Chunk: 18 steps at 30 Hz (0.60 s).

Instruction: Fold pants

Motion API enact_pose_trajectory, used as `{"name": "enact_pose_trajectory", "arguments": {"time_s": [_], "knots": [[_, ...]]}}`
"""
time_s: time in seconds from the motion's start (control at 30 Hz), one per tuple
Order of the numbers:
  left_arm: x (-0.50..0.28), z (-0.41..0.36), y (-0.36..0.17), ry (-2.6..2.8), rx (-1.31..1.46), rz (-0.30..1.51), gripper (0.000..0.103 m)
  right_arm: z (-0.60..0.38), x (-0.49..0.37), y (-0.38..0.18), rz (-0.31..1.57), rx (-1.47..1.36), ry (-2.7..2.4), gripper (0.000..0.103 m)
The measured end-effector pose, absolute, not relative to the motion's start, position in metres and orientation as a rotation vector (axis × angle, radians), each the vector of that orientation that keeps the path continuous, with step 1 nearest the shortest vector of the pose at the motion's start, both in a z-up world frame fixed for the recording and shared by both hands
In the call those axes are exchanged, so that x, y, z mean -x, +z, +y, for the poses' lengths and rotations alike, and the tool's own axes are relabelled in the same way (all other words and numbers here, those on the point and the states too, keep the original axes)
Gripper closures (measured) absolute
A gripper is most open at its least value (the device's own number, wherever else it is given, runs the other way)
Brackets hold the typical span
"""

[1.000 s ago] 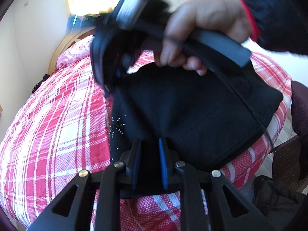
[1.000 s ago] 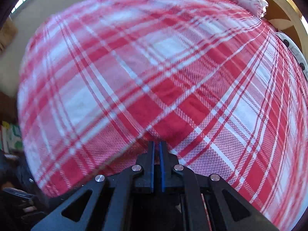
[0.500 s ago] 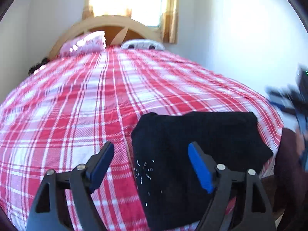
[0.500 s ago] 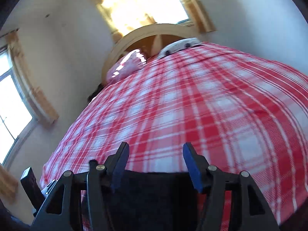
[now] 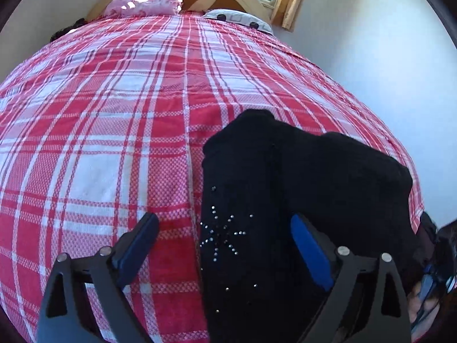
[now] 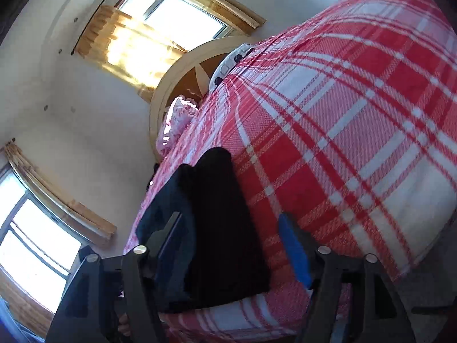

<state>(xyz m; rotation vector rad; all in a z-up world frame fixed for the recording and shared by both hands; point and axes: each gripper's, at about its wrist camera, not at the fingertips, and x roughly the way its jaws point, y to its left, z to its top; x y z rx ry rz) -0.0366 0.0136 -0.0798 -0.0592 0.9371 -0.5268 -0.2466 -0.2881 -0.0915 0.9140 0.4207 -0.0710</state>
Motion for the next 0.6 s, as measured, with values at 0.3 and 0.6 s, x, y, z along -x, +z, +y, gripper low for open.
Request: {"name": "enact_pose_trajectory", "arguments": {"time_s": [0.3,0.6], "knots": [[0.037,0.011,-0.082,-0.52,0.065,0.958,0.007,-0.237,0.239,-0.092,0.505,-0.838,-0.032,0.03],[0.037,0.006,-0.081,-0.479,0.04,0.981,0.006,-0.249,0.223,-0.082,0.514,-0.737,-0.235,0.029]]}}
